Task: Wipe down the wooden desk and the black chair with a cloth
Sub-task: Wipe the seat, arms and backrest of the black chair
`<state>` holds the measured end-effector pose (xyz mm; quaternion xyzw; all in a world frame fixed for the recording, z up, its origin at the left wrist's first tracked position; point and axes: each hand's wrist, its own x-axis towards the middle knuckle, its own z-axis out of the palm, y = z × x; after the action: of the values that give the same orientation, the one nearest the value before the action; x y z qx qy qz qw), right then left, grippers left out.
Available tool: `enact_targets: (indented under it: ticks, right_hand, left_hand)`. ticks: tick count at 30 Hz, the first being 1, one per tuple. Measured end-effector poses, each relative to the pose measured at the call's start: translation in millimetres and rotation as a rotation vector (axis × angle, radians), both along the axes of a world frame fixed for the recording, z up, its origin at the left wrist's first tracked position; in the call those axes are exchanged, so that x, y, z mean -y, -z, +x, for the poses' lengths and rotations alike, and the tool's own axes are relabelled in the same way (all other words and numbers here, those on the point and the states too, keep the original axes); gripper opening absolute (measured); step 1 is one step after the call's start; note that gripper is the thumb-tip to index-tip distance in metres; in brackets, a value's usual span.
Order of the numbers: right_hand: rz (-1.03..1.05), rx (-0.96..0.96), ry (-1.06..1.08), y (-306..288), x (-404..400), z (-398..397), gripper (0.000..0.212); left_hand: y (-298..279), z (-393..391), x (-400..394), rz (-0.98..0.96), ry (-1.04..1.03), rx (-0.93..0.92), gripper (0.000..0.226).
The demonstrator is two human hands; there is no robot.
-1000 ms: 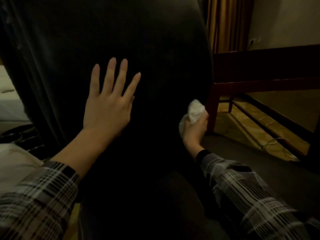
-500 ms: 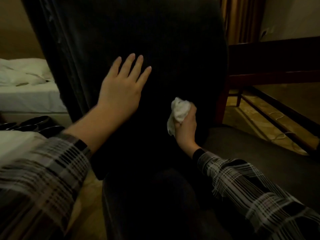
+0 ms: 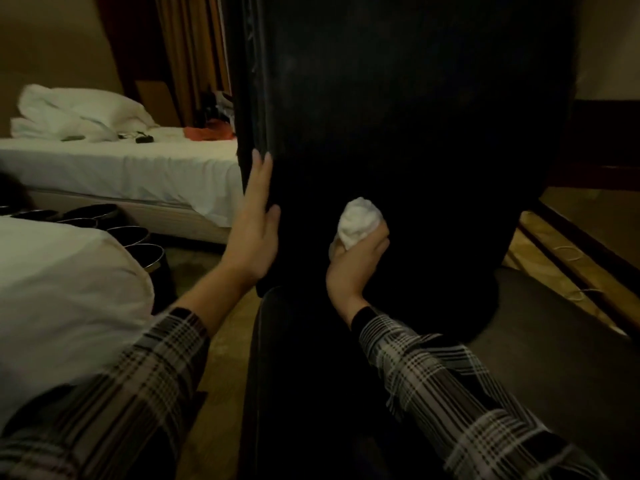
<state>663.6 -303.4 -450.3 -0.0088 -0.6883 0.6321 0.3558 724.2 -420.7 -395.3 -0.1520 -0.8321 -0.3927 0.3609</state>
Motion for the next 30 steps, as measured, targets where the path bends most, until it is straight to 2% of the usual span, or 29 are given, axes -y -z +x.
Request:
enact_targets:
  ticks: [4,7,9,12,14,17,24,27,30]
  right_hand:
    - [0.190,-0.052,-0.070,6.9,-0.8,2.5,0.063]
    - [0.307,-0.074,-0.127,2.2,-21.6,0.2,0.053]
    - [0.189,-0.090,-0.032,-4.9,-38.1,-1.8,0.046]
    - [-0.192,0.016,0.238,-18.2,-67.5,-12.0,0.051]
    - [-0.251,0.066,0.290,-18.6,-84.0,-22.9,0.054]
    - [-0.176,0.069,0.253,-10.2,-72.4,-31.5,0.061]
    - [0.293,-0.044,0.130,11.4,-16.8,-19.8,0.067]
    - [0.506,-0.177,0.112,14.7,-3.5,-9.9,0.064]
    - [0.628,-0.246,0.041,17.2,3.1,-4.0,0.063]
  left_hand:
    - [26.0,-14.6,-17.6,0.711,0.155,0.089,0.053]
    - [38.3,-20.9,-39.0,0.900,0.075,0.109,0.043]
    - [41.0,-22.4,-50.6,1.056,0.105,0.120,0.043]
    - [40.5,-23.9,-57.5,1.257,0.153,0.162,0.047]
    - [42.1,-26.8,-53.6,1.307,0.155,0.155,0.054]
    - [43.4,-34.0,-45.2,1.327,0.154,0.116,0.059]
    - [47.6,-29.7,-32.1,1.431,0.149,0.026,0.062]
    - [46.7,-24.5,-31.9,1.444,0.099,-0.023,0.065]
    - [48.3,-19.5,-27.2,1.444,0.108,-0.043,0.072]
